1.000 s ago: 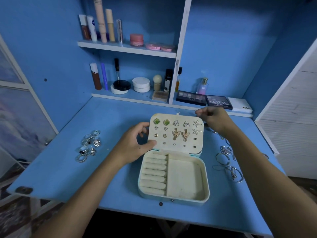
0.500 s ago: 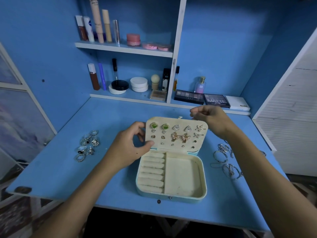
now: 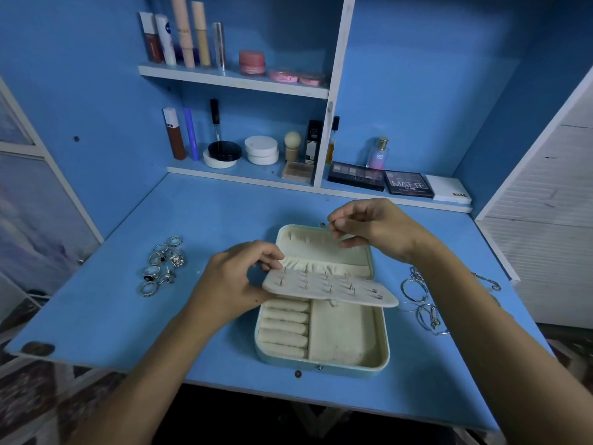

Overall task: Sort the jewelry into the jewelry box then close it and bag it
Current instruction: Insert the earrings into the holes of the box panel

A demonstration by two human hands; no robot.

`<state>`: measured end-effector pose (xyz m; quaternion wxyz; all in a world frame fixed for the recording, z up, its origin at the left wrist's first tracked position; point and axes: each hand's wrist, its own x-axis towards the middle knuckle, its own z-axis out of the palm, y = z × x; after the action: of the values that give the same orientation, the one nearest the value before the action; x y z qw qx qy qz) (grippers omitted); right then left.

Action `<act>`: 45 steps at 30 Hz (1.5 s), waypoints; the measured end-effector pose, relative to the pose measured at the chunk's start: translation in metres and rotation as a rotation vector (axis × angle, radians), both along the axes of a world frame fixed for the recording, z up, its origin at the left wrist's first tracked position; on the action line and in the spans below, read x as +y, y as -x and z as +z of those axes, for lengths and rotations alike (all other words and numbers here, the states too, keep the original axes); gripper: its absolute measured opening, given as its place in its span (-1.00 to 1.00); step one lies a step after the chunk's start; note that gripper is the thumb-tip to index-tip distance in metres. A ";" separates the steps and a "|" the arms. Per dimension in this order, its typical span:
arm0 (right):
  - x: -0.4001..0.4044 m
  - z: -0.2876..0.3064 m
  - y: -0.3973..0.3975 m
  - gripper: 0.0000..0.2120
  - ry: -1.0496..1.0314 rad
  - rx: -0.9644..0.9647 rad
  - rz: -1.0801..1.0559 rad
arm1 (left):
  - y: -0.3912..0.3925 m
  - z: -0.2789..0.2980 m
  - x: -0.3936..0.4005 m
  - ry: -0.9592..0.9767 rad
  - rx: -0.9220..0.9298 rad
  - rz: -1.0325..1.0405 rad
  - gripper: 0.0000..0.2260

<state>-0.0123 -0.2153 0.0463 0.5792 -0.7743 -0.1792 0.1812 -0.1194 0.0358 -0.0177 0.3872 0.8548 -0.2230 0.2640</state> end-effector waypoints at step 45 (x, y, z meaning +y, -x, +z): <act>0.059 0.008 0.016 -0.78 0.275 0.032 0.352 | 0.003 0.002 -0.004 0.080 0.016 0.004 -0.68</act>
<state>-0.0283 -0.1559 0.0538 0.4302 -0.7999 -0.2761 0.3144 -0.1228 0.0315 -0.0161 0.4221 0.8412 -0.2073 0.2667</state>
